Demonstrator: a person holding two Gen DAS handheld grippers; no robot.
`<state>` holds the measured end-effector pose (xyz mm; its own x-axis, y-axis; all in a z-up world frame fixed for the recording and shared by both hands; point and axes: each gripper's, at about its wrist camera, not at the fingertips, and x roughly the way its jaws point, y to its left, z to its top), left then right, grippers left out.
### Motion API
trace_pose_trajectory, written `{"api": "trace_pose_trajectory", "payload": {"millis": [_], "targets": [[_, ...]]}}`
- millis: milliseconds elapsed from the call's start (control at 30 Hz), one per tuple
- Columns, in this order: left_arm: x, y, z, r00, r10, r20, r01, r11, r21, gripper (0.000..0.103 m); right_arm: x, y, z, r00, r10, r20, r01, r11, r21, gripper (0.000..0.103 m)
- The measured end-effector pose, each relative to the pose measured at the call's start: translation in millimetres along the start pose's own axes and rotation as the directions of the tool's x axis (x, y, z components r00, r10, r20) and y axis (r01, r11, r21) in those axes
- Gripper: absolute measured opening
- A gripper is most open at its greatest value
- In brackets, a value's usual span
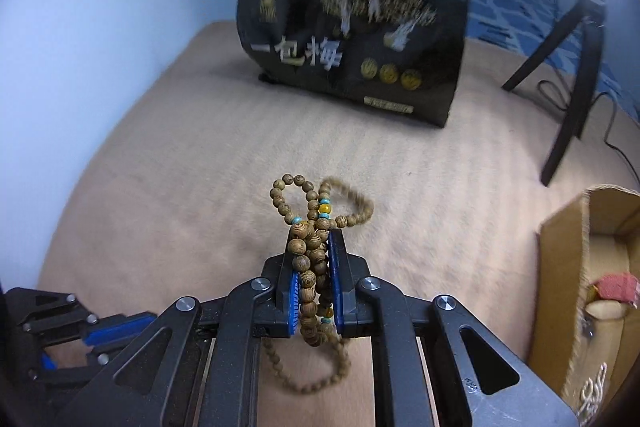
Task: Organize jewelry
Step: 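Lift the bracelet with the left tool toward the box while the right tool carries the mala there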
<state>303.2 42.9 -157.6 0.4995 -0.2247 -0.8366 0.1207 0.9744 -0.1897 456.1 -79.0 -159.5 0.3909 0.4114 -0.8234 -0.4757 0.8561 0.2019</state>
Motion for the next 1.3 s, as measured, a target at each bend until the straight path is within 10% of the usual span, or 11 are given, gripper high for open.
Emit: {"api": "trace_pose_trajectory", "payload": {"millis": [700,1300], "targets": [[-73.6,-69.0,35.8,0.968,-0.156,0.195,0.140,0.985,0.097,0.005,-174.2,-42.1,-44.1,0.960,-0.088,0.264,0.061,0.992,0.110,0.011],[-26.6,-191.2,53.1,0.943,-0.313,0.109,0.286,0.935,0.212,0.005,-201.1,-150.6,-72.2,0.944,-0.235,0.231,0.177,0.953,0.247,0.011]]}}
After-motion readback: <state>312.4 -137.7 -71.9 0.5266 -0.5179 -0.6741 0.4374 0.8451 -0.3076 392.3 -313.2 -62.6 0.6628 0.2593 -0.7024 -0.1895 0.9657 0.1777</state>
